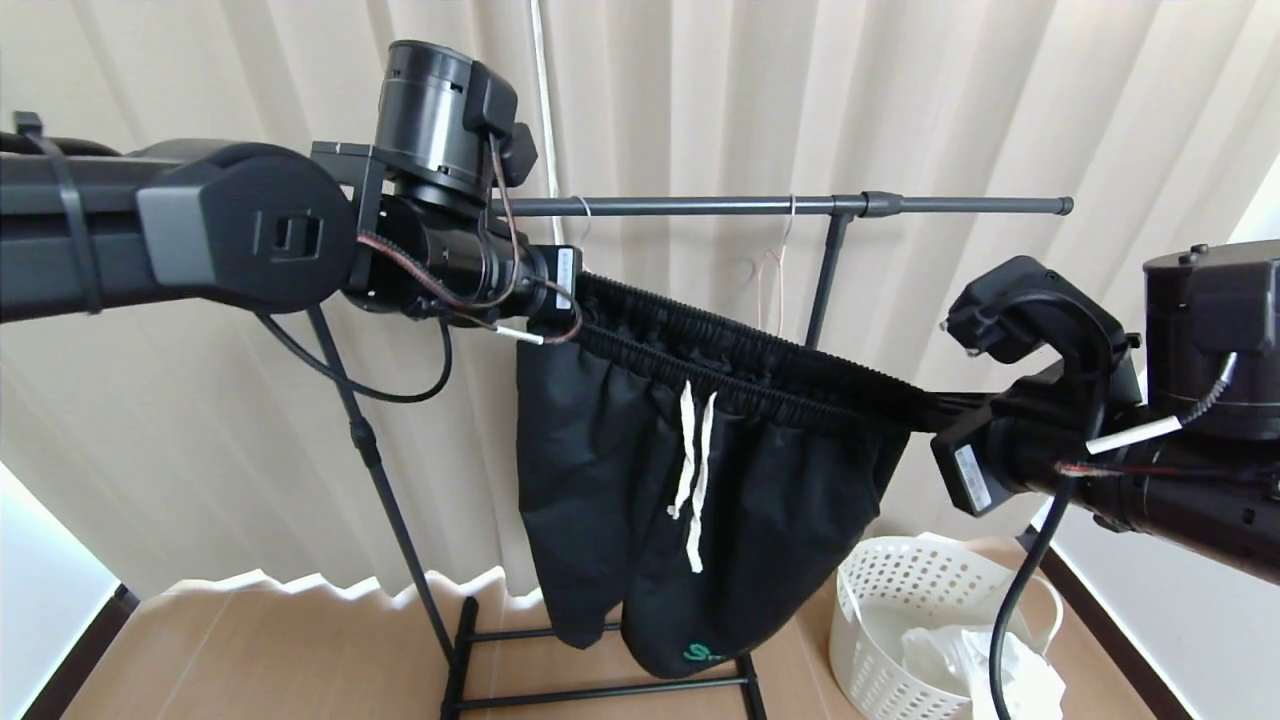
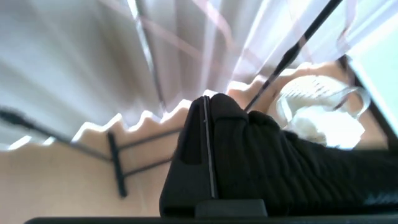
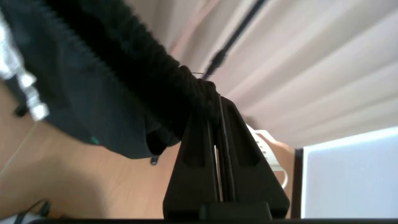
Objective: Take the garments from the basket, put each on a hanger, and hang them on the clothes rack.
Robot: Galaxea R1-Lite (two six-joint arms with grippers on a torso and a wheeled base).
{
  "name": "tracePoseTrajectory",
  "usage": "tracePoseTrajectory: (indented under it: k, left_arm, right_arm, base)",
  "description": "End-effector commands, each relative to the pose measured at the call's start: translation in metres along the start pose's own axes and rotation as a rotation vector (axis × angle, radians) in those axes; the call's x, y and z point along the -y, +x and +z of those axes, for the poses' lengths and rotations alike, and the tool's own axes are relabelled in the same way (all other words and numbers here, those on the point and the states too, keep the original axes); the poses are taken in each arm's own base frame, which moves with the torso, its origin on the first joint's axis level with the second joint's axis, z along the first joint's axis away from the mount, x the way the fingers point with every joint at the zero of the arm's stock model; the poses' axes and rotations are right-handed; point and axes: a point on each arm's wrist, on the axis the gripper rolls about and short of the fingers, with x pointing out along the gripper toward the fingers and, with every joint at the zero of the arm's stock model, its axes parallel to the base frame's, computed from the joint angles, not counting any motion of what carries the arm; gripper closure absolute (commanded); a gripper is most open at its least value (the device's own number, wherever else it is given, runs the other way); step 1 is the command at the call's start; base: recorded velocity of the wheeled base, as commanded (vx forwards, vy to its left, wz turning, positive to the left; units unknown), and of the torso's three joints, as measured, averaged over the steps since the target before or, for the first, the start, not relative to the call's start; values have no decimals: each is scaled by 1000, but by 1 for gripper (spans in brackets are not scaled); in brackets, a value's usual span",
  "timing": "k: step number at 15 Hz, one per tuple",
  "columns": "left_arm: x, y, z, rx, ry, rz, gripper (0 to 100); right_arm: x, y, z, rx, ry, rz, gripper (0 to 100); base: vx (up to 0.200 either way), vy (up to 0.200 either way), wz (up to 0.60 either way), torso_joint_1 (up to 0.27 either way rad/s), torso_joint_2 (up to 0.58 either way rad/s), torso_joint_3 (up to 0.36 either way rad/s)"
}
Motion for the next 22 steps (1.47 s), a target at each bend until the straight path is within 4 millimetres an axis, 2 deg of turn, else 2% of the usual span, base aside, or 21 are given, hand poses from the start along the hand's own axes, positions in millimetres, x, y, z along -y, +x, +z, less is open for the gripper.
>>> tracePoseTrajectory:
  k: [1, 3, 4, 5, 7, 12, 17, 18, 20, 22]
  left_arm:
    - [-2, 42, 6, 10, -14, -42, 100]
    - [-1, 59, 12, 40, -28, -77, 100]
    - [0, 71, 5, 16, -32, -80, 100]
    - [1, 72, 4, 17, -32, -92, 100]
    - [4, 71, 7, 34, -36, -152, 100]
    - [6, 69, 8, 44, -53, -161, 100]
    - [5, 69, 8, 43, -53, -157, 100]
    - [3, 69, 8, 36, -53, -151, 100]
    - [0, 65, 6, -3, -46, -130, 100]
    - [-10, 43, 12, -49, -47, -107, 100]
  right_arm:
    - [-10, -18, 2, 32, -22, 86, 100]
    - [-33, -28, -1, 39, -66, 185, 100]
    - [-55, -33, -1, 44, -64, 265, 100]
    - [-63, -33, 0, 42, -49, 293, 100]
    - [-93, -32, 8, 38, 66, 373, 100]
    - [-126, -21, 21, 106, 250, 438, 100]
    - [-123, -20, 21, 123, 271, 428, 100]
    - [-115, -16, 15, 106, 243, 398, 100]
    - [-92, 3, -4, 73, 55, 290, 100]
    - [-71, 20, -6, 48, 36, 195, 100]
  base:
    - [0, 0, 0, 0, 0, 0]
    - [0, 0, 0, 0, 0, 0]
    - [0, 0, 0, 0, 0, 0]
    - [0, 0, 0, 0, 0, 0]
    - [0, 0, 0, 0, 0, 0]
    - [0, 0, 0, 0, 0, 0]
    - [0, 0, 0, 0, 0, 0]
    - [0, 0, 0, 0, 0, 0]
    - [0, 0, 0, 0, 0, 0]
    - [0, 0, 0, 0, 0, 0]
